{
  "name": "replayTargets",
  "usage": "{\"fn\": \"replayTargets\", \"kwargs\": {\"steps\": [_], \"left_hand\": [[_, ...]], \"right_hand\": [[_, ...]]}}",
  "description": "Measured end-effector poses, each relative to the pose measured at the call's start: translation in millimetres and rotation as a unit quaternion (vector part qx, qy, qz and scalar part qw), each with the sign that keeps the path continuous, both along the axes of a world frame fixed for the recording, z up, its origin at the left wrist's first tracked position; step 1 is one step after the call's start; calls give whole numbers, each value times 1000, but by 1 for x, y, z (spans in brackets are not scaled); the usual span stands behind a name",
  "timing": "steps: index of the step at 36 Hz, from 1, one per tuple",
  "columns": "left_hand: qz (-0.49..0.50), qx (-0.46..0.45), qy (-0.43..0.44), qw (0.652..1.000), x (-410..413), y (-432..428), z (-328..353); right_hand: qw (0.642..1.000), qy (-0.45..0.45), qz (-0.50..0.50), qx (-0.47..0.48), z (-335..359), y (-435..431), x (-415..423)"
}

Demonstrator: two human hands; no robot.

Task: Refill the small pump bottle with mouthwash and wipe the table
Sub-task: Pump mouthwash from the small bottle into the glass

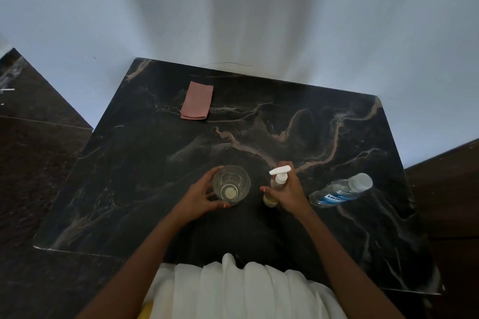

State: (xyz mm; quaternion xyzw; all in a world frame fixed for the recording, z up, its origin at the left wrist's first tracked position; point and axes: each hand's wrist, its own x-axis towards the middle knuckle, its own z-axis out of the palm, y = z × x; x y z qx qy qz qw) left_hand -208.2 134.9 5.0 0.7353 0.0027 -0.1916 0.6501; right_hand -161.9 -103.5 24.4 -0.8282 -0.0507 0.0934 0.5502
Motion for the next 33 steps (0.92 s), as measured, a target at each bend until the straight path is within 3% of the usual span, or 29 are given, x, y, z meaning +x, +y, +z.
{"fn": "replayTargets", "kwargs": {"steps": [14, 23, 33], "left_hand": [[3, 6, 11, 1000, 0, -1, 3], [5, 31, 7, 999, -3, -7, 0], [123, 58, -18, 991, -14, -37, -16]], "right_hand": [[999, 39, 27, 22, -10, -5, -4], [998, -31, 52, -20, -9, -9, -10], [1000, -9, -10, 7, -19, -12, -20]]}}
